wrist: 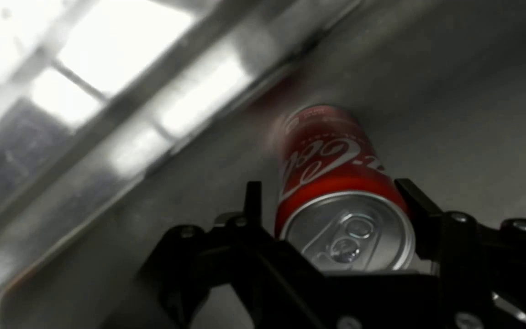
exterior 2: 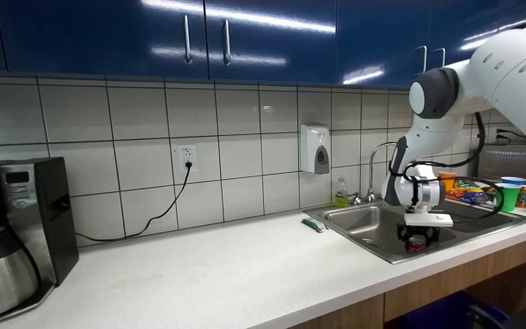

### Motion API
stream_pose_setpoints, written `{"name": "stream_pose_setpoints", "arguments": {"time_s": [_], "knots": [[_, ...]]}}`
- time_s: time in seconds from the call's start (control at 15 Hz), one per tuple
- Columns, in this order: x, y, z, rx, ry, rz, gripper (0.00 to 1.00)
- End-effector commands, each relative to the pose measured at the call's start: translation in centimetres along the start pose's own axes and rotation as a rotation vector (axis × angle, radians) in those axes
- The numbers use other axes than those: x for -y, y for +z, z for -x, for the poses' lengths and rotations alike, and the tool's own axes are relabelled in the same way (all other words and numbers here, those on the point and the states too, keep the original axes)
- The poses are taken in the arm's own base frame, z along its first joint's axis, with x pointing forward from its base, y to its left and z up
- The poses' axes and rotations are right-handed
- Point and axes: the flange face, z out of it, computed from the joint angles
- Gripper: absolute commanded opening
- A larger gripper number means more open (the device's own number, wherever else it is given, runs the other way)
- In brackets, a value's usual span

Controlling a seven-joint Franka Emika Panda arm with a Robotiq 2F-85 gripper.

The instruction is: Remove the can from the sink

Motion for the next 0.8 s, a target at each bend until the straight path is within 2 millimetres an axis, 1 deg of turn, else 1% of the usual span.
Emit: {"name": "stream_pose_setpoints", "arguments": {"time_s": [0.0, 0.07, 0.27, 0.53, 0.73], "knots": [[0.3, 0.0, -0.5, -0.017, 0.016, -0.001, 0.42], [0.3, 0.0, -0.6, -0.018, 0.017, 0.0, 0.38], [0.2, -0.3, -0.6, -0.019, 0.018, 0.001, 0.38], [0.4, -1.8, -0.5, -0.021, 0.013, -0.006, 0.38], [0.6, -3.7, -0.6, -0.036, 0.007, -0.01, 0.38]]}}
